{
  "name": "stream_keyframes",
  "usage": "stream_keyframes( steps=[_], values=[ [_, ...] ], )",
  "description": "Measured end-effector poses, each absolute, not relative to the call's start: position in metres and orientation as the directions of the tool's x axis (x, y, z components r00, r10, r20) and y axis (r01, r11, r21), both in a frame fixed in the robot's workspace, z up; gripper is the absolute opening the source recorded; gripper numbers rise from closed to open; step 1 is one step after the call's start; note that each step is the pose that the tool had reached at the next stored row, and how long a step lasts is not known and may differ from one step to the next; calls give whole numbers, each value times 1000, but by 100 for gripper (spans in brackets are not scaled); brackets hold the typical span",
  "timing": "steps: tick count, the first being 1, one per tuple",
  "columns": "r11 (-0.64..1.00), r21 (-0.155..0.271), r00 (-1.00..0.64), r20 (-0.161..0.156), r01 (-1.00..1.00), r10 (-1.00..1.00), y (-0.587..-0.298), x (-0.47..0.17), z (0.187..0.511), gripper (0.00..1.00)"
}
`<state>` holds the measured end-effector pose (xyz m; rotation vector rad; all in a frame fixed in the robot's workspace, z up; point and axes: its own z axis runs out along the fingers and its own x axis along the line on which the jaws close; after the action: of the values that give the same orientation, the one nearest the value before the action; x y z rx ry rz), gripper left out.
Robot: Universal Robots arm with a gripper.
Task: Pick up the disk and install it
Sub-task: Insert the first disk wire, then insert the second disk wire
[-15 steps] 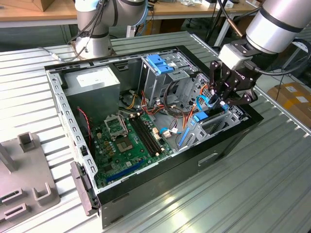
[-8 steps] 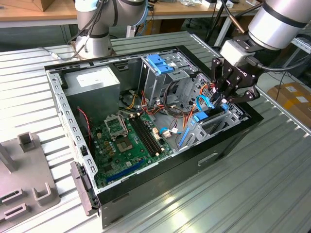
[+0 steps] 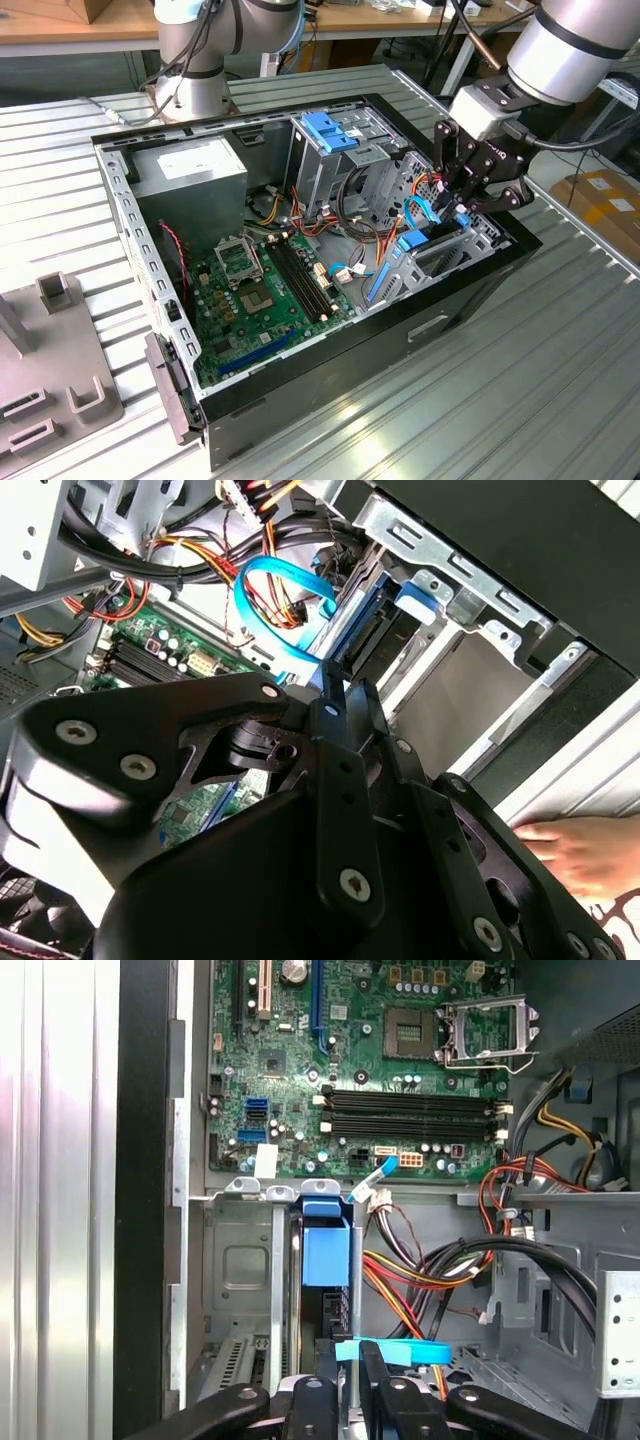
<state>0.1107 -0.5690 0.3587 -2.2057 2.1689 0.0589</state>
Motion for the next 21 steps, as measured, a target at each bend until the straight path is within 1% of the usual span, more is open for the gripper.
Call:
stream_keyframes(
  steps=[21],
  values=[
    [-21,-11,22,-60,-1000,-998,-569,116,359,24]
  ],
)
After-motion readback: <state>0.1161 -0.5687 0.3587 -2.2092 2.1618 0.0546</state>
